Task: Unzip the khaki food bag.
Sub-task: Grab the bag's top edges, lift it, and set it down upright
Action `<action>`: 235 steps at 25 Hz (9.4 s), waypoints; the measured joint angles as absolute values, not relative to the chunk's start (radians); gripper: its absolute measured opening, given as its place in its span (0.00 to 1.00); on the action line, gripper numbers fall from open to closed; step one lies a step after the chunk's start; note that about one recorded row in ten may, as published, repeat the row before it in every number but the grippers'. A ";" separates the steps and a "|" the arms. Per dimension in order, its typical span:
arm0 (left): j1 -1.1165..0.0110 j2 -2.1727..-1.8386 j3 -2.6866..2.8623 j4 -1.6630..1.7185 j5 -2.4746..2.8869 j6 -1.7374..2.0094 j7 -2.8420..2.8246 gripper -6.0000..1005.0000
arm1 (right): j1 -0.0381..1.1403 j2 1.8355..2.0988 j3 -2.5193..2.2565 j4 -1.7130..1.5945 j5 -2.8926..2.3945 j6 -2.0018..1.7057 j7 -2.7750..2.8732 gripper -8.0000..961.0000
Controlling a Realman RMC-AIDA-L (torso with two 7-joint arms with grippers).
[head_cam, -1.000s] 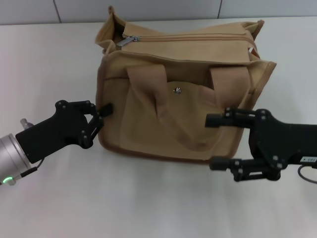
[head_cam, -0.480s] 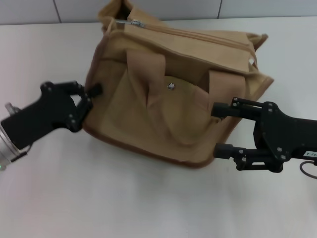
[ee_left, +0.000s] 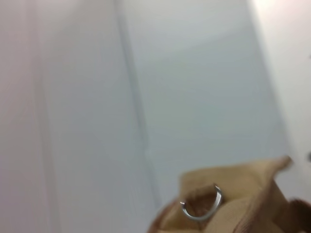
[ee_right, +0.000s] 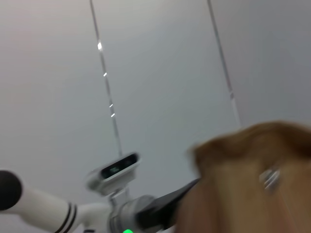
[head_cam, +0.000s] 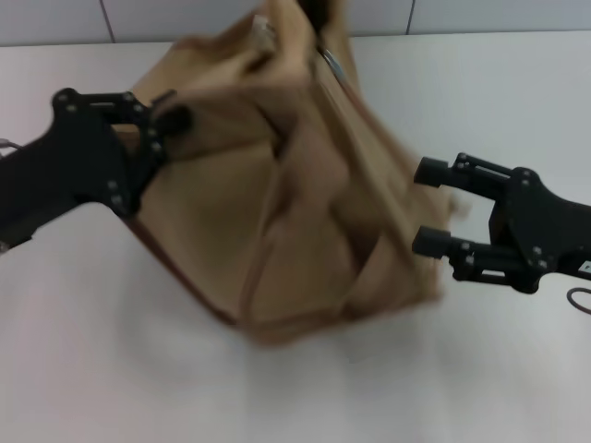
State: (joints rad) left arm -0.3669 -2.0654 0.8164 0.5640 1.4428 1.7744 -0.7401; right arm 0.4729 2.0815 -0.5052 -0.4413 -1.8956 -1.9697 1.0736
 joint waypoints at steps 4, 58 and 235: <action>-0.382 -2.067 0.928 0.577 1.460 1.821 -0.671 0.06 | 0.460 2.082 -0.447 -0.419 -1.895 -1.966 1.048 0.82; -0.450 -2.080 1.051 0.376 1.374 1.671 -0.618 0.07 | 0.510 2.082 -0.553 -0.770 -1.896 -2.126 1.293 0.80; -0.540 -2.080 1.062 0.301 1.320 1.639 -0.617 0.11 | 0.514 2.065 -0.660 -0.438 -1.932 -1.835 1.279 0.28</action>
State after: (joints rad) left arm -0.5398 -2.0800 1.0622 0.3010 1.3204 1.6391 -0.6166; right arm 0.5138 2.0647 -0.6600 -0.4378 -1.9316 -1.8348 1.2795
